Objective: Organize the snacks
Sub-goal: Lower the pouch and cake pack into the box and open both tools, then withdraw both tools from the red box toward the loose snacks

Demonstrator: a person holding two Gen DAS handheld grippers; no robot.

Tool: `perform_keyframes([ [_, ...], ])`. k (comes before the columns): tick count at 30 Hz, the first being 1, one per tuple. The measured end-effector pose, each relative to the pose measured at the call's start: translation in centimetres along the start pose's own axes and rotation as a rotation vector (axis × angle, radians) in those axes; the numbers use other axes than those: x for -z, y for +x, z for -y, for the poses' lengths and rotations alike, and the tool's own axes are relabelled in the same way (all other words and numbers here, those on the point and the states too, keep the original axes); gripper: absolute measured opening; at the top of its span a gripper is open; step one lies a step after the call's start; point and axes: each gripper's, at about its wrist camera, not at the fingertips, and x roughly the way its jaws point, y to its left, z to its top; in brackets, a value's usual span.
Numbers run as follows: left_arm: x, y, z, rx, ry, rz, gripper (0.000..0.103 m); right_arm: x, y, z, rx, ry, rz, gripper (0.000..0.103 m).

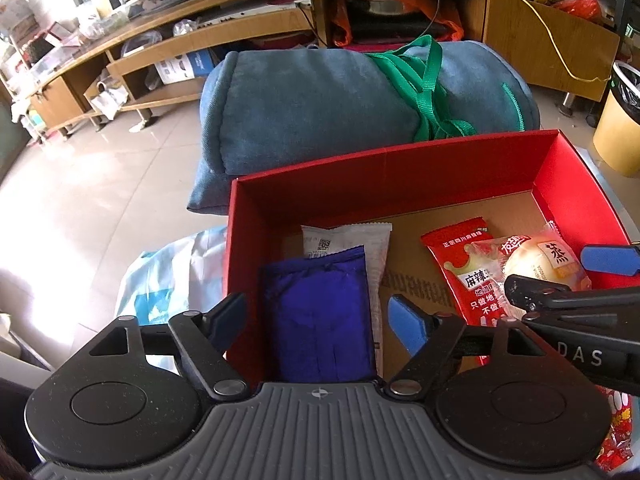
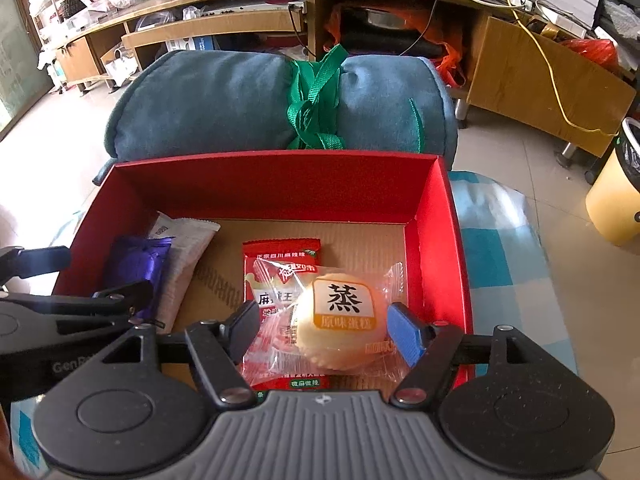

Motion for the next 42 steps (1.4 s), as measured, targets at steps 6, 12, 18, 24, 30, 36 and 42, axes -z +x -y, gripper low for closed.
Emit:
perform_keyframes([
  [6, -0.1, -0.3, 0.0, -0.007, 0.004, 0.006, 0.084, 0.0, -0.3, -0.1, 0.004, -0.004, 0.009, 0.065],
  [12, -0.1, -1.0, -0.2, -0.002, -0.002, 0.018, 0.085, -0.1, -1.0, 0.1, 0.004, 0.003, 0.024, 0.065],
  [18, 0.0, -1.8, -0.4, 0.009, -0.008, 0.021, 0.086, -0.1, -1.9, 0.0, 0.007, 0.001, 0.036, 0.065],
  [24, 0.3, -2.9, -0.7, 0.021, -0.021, 0.032, 0.086, 0.1, -3.2, -0.1, 0.003, -0.002, 0.054, 0.065],
  [30, 0.9, -4.0, -1.0, 0.044, -0.029, 0.038, 0.087, 0.8, -4.7, -0.3, -0.003, -0.008, 0.069, 0.066],
  [36, 1.6, -5.1, -1.2, 0.066, -0.034, 0.045, 0.087, 1.6, -6.1, -0.4, -0.008, -0.021, 0.078, 0.066],
  [42, 2.8, -5.8, -1.4, 0.08, -0.031, 0.038, 0.088, 2.6, -6.9, -0.6, -0.016, -0.035, 0.066, 0.067],
])
